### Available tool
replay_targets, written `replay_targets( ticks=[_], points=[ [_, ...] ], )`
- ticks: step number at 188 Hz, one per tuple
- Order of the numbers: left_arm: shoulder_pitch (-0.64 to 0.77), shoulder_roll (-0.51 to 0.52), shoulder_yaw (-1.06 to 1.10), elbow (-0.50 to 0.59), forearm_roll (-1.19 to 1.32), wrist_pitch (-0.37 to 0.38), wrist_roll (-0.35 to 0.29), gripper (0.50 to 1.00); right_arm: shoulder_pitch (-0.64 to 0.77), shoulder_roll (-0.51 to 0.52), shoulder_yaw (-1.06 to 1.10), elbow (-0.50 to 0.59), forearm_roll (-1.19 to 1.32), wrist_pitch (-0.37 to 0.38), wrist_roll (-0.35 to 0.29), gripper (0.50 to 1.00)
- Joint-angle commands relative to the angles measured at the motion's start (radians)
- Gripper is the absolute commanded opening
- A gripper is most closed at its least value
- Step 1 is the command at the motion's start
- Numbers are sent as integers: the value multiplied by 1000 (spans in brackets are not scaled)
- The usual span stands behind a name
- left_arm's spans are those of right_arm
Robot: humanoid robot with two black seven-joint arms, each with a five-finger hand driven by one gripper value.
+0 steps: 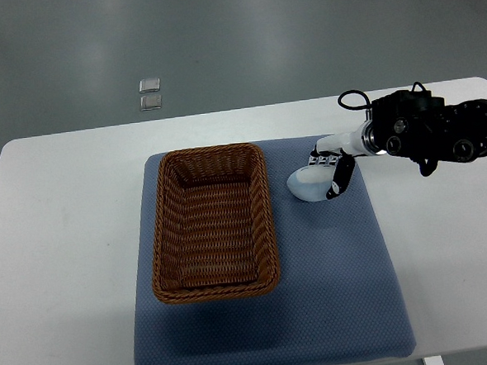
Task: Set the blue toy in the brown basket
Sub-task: 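Lower the right hand and close its fingers around the toy, then lift the toy and carry it over the wicker basket, then lower the toy into the basket and open the right hand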
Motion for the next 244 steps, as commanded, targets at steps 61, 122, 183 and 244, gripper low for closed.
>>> replay_targets(
  ticks=[61, 122, 183, 244],
  points=[
    [0, 0, 2, -1, 0, 1, 0, 1000, 92, -52, 55, 20, -2, 61, 12, 500],
    [0, 0, 3, -1, 0, 1, 0, 1000, 245, -23, 86, 95, 82, 85, 20, 500],
    [-8, 0, 6, -1, 0, 3, -2, 1000, 231, 218, 77, 57, 90, 58, 60, 500],
    [-8, 0, 8, -2, 0, 3, 0, 1000, 141, 333, 71, -14, 76, 18, 60, 500]
  ],
)
